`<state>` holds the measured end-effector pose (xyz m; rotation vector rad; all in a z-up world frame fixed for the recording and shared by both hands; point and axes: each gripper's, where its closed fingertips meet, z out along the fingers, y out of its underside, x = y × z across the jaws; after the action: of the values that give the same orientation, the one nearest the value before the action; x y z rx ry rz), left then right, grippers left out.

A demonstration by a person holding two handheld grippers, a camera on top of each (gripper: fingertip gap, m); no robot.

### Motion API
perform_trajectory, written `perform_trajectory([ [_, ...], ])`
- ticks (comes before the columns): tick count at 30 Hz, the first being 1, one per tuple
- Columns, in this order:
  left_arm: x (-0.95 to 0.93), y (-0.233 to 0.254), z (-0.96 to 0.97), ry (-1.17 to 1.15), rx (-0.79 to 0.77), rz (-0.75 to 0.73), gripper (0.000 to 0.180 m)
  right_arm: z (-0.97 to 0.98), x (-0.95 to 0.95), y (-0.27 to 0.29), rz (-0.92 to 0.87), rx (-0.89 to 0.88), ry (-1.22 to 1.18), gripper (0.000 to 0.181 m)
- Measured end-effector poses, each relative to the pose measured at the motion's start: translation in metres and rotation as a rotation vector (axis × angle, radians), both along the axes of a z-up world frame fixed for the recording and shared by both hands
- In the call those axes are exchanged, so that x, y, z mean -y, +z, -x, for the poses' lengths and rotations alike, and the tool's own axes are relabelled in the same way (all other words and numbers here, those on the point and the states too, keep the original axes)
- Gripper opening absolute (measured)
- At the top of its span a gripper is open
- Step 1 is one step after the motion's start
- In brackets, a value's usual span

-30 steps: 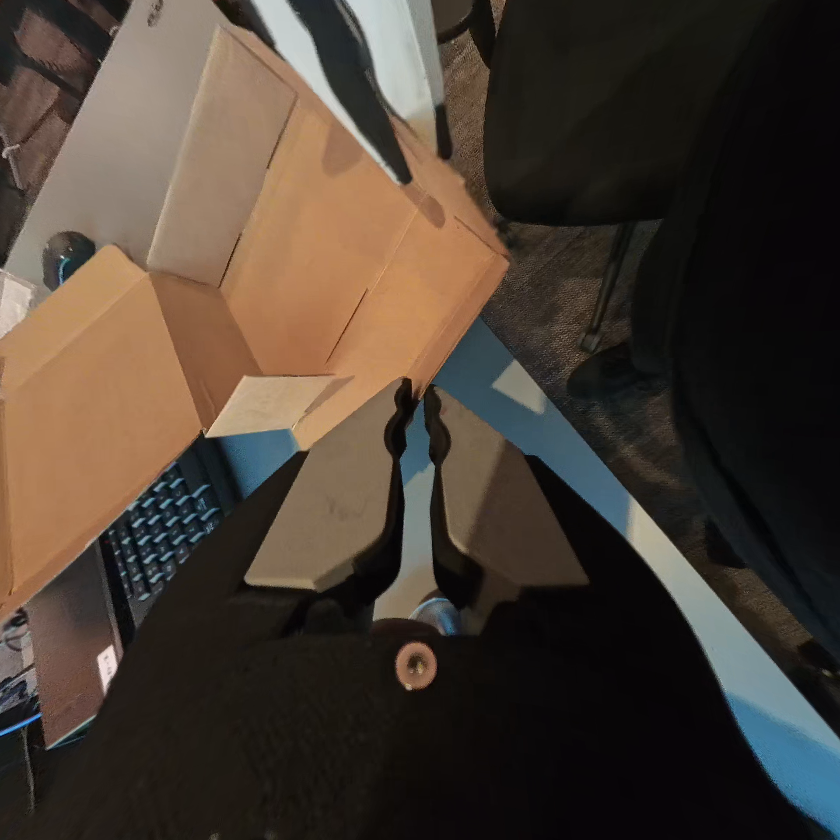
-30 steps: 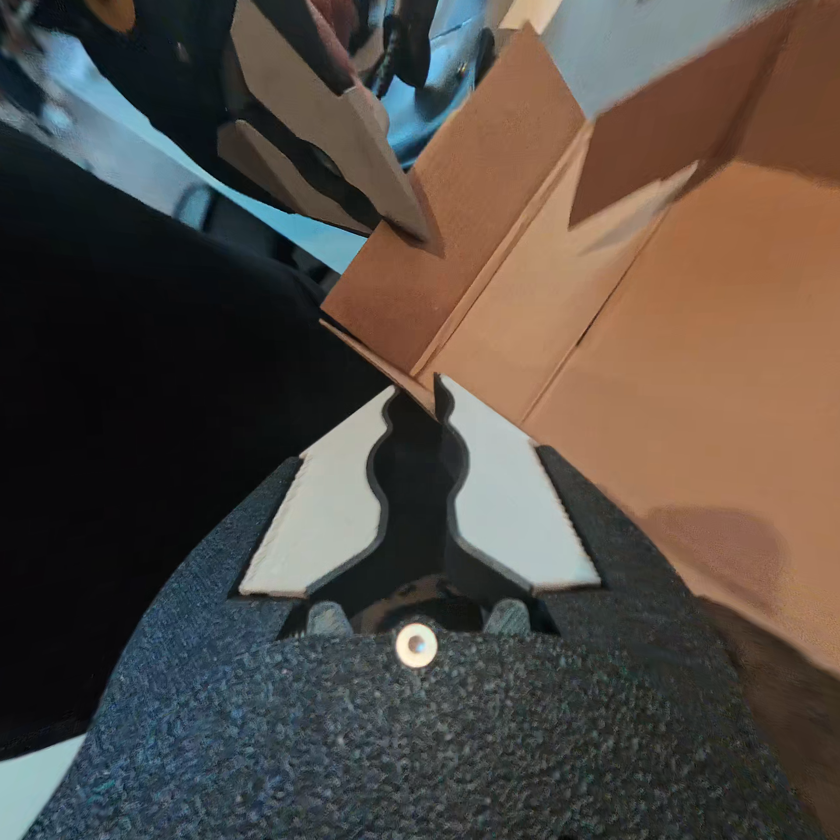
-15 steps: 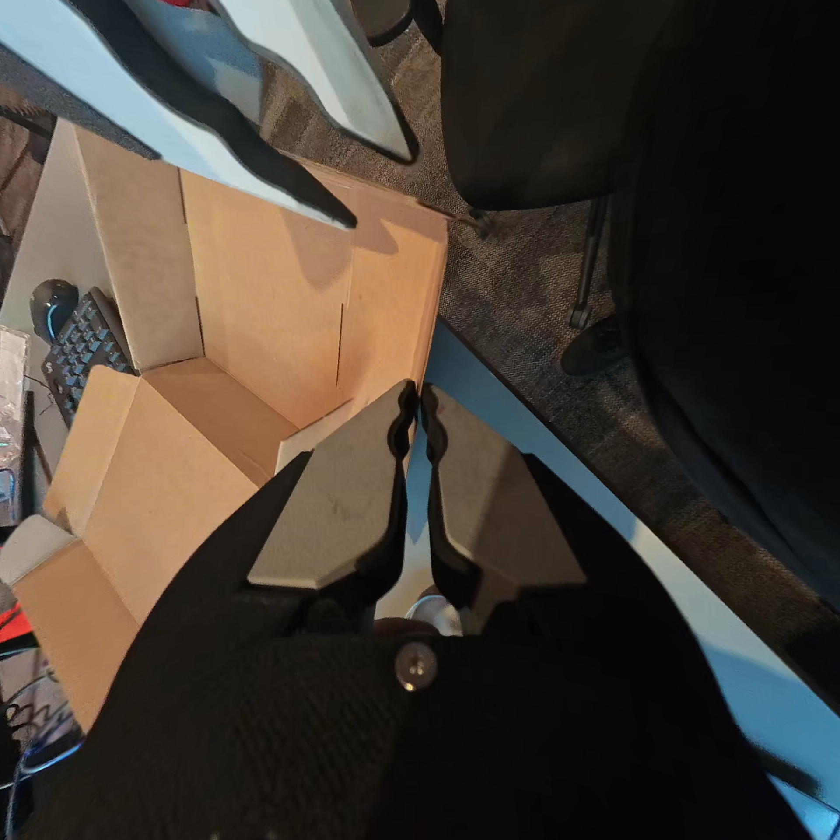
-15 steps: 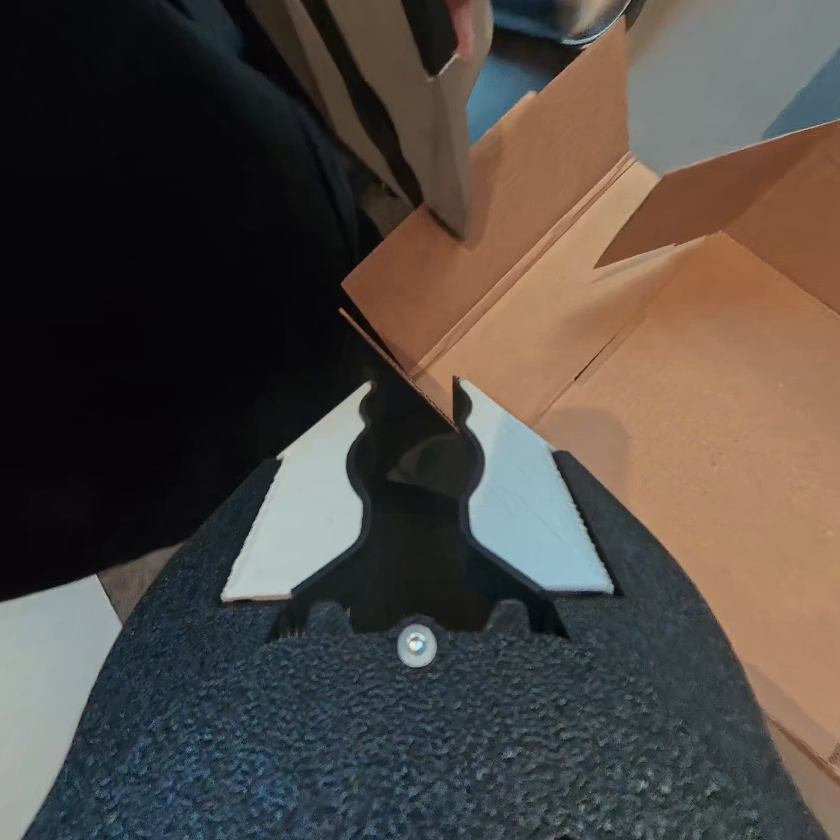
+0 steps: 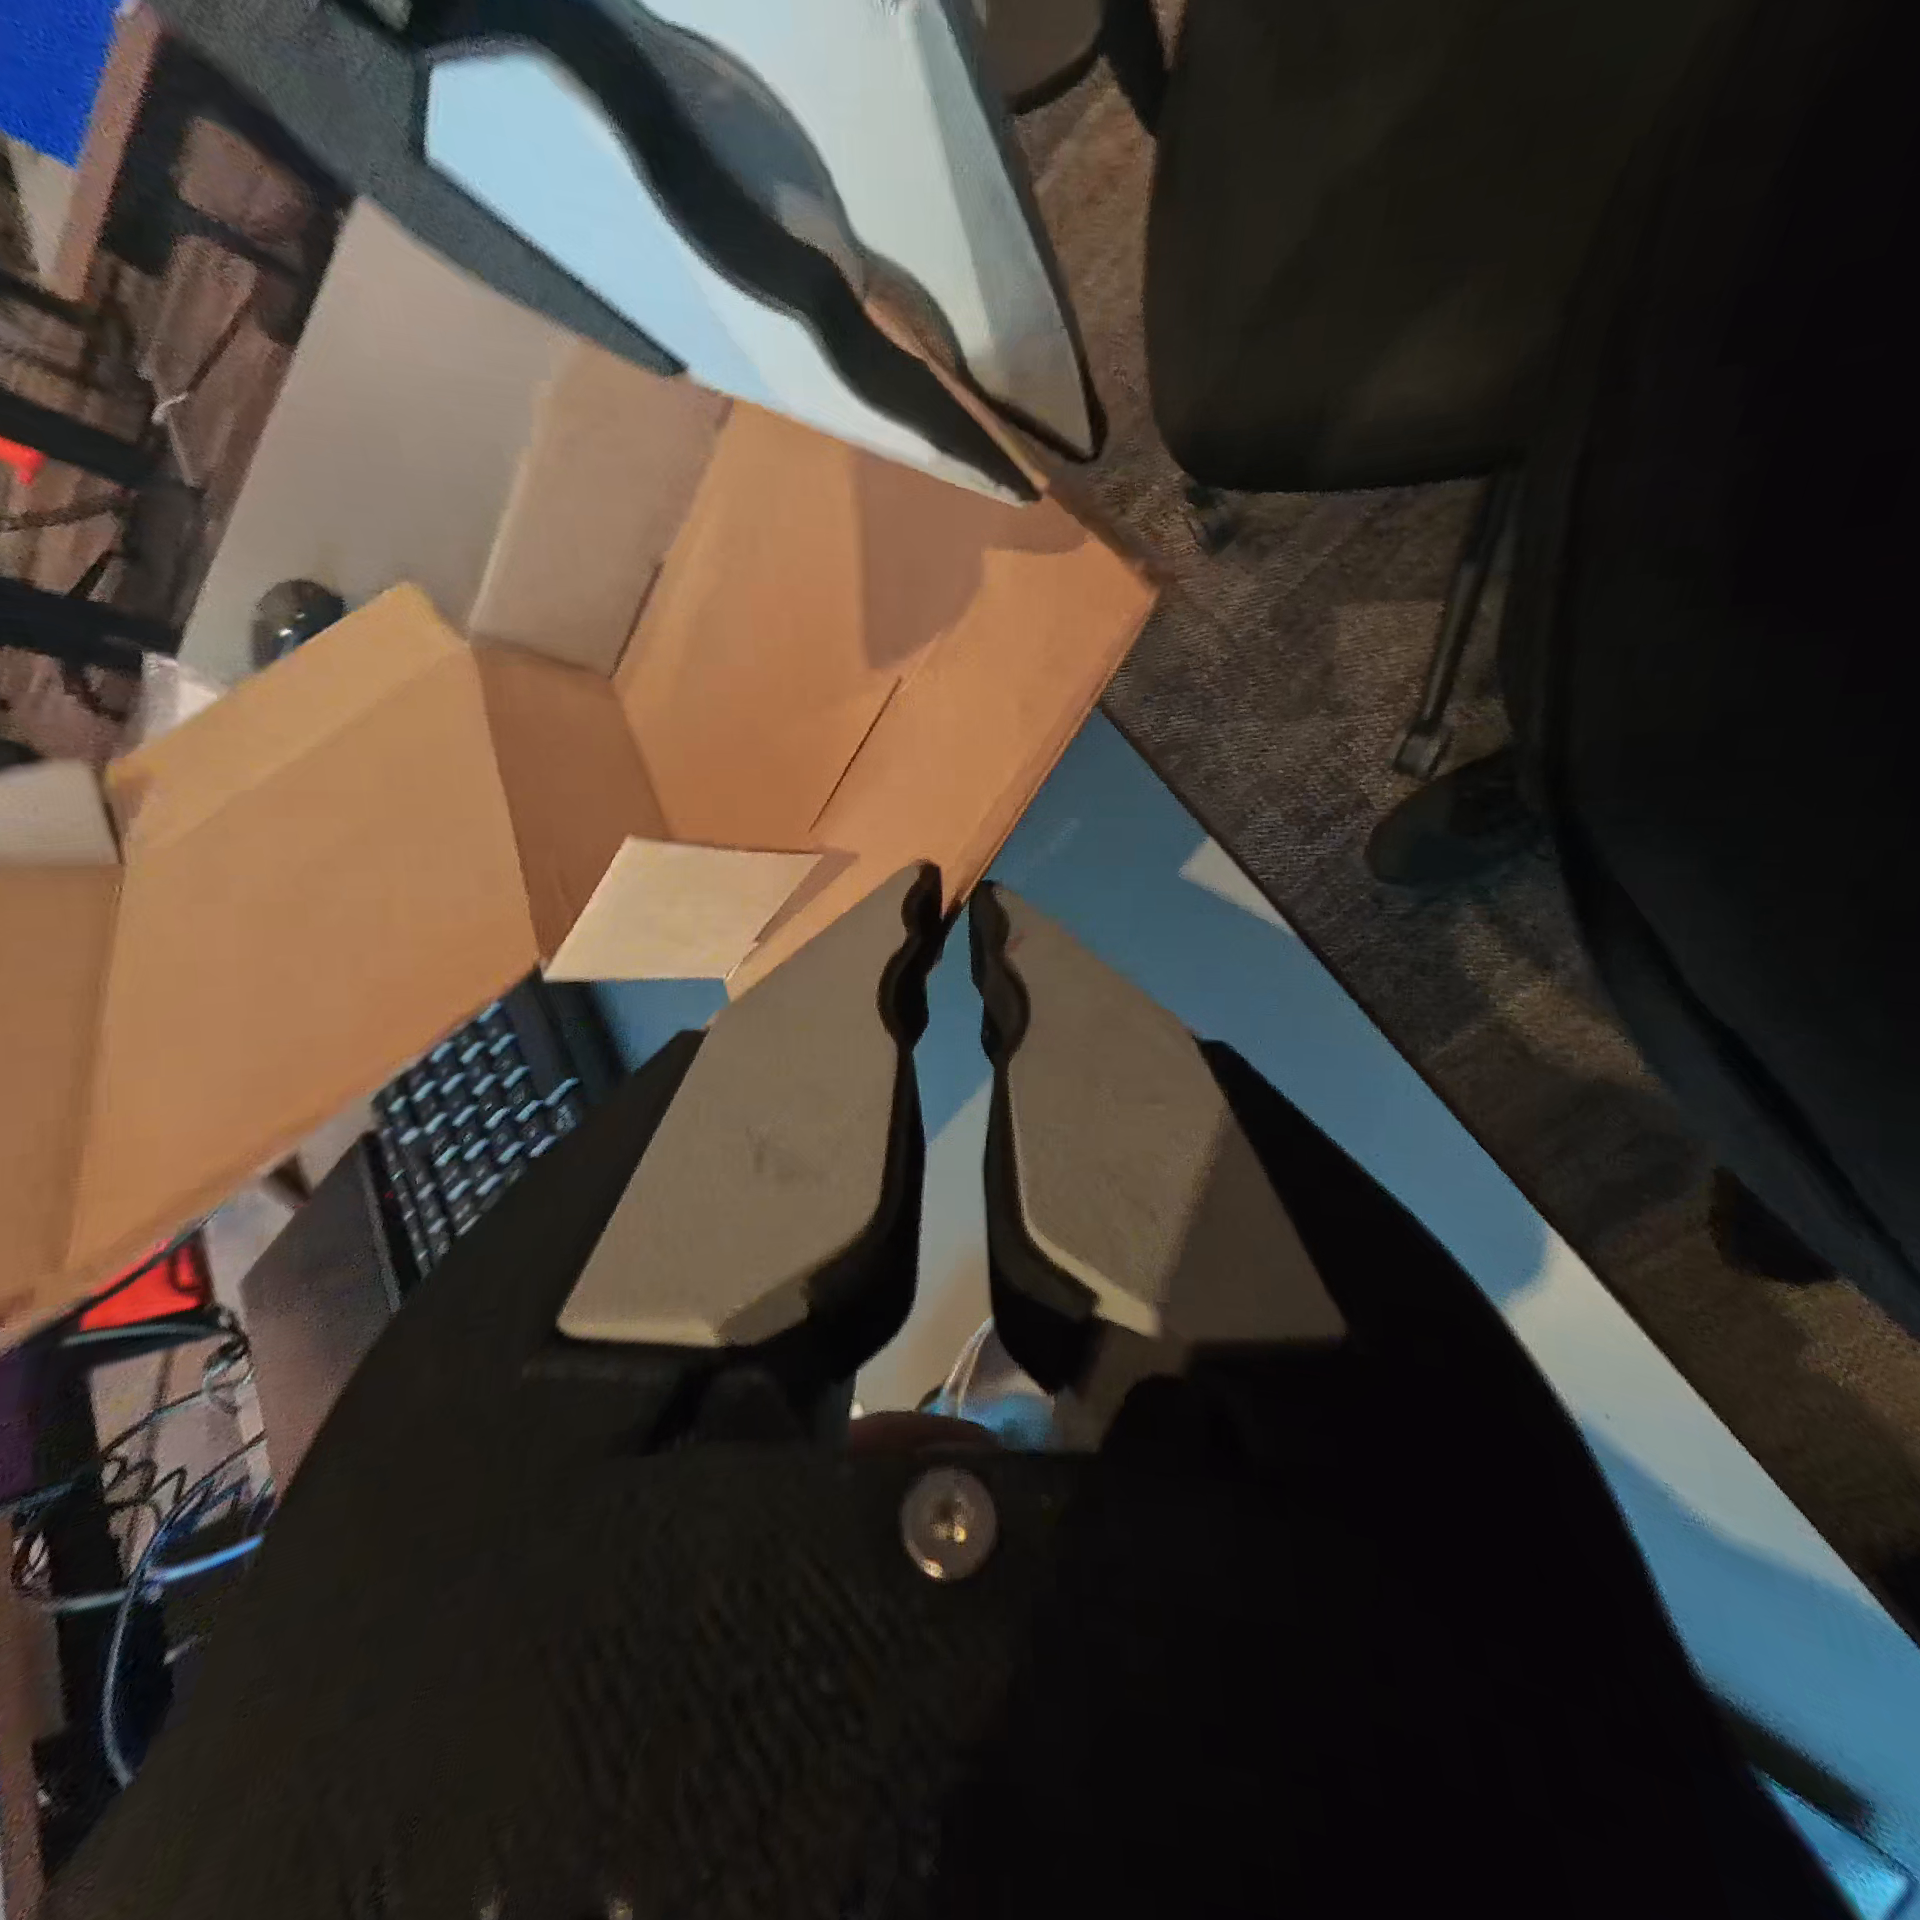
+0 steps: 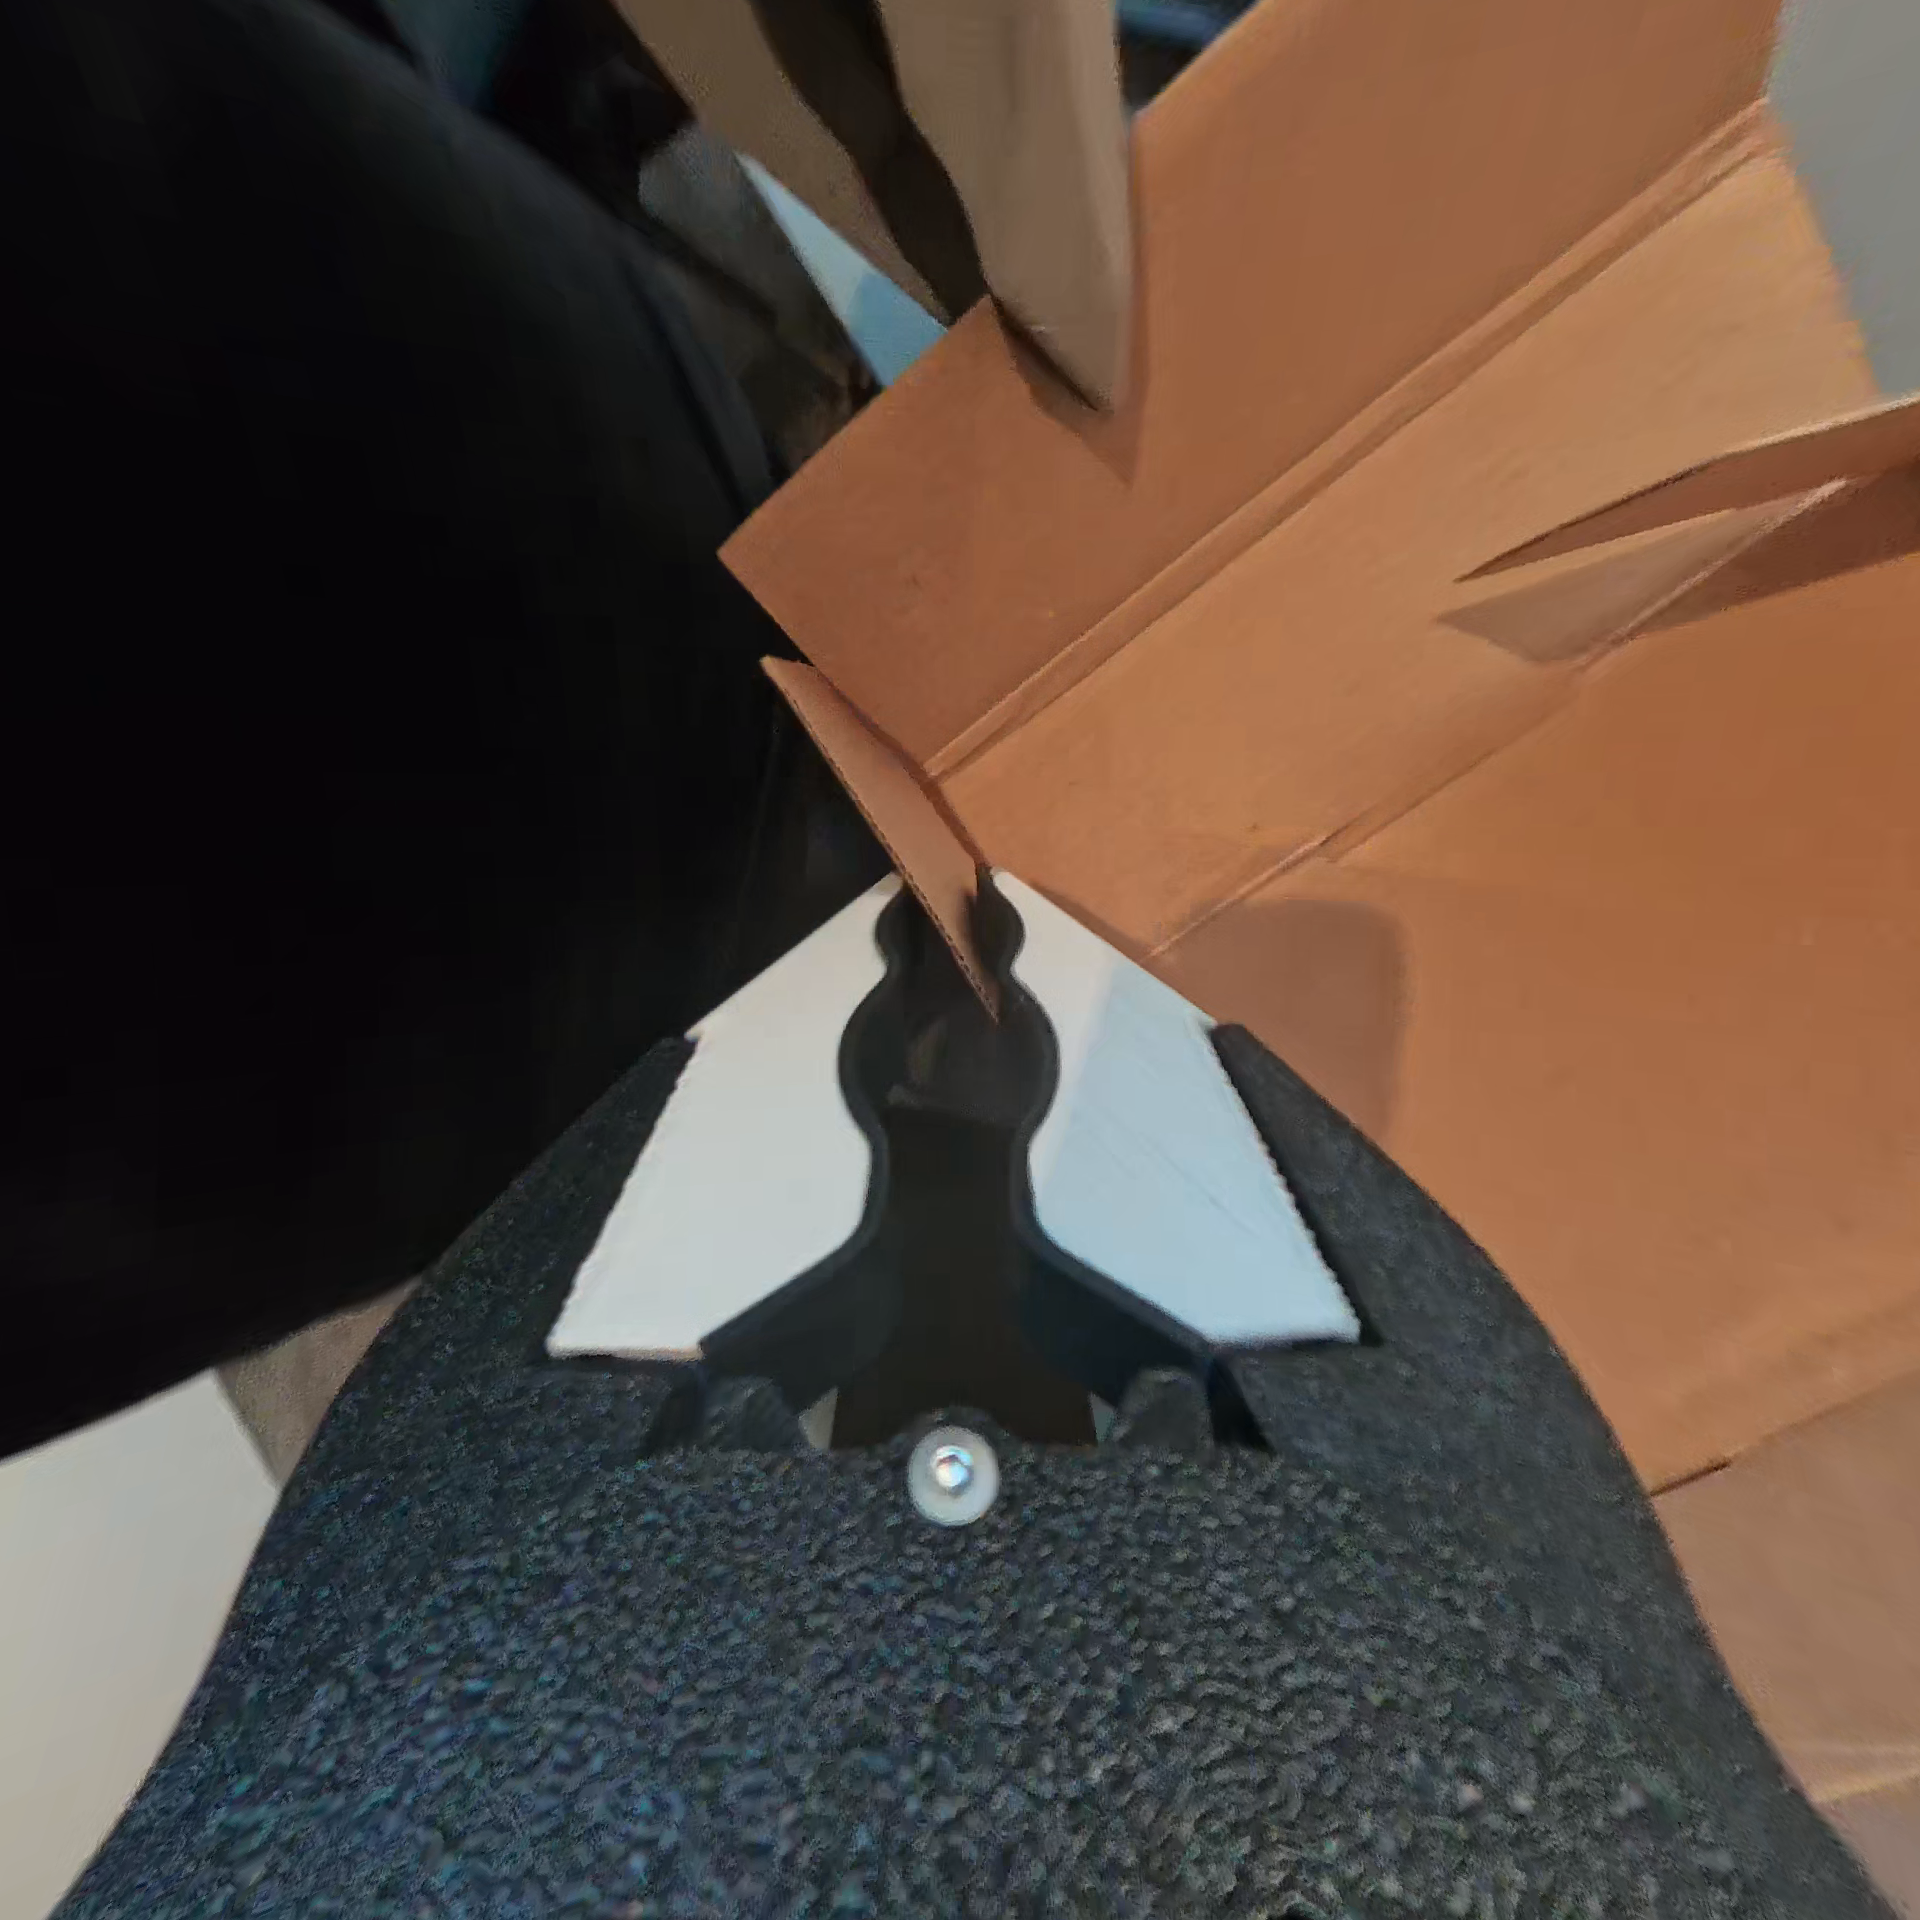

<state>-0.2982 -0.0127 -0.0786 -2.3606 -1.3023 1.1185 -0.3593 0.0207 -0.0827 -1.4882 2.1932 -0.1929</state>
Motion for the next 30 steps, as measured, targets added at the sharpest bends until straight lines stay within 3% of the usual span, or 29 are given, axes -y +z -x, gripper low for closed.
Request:
perform_trajectory([
  [5,0.007,0.005,-0.013,0.022,-0.057,0.098,0.001,0.013,0.037,0.028,0.048,0.265,-0.429,0.001],
  [9,-0.002,0.004,-0.006,0.014,-0.048,0.114,0.002,0.041,0.053,0.012,-0.178,0.327,-0.763,0.004],
  [17,-0.018,-0.033,0.018,-0.025,0.098,-0.003,0.003,0.038,0.041,-0.046,-0.098,-0.062,-0.658,0.005],
  [26,-0.055,-0.055,0.037,-0.054,0.246,-0.163,0.002,0.044,0.03,-0.073,-0.048,-0.186,-0.586,0.005],
  [30,-0.063,-0.048,0.038,-0.076,0.26,-0.253,0.012,0.044,0.031,-0.072,-0.05,-0.175,-0.577,0.006],
])
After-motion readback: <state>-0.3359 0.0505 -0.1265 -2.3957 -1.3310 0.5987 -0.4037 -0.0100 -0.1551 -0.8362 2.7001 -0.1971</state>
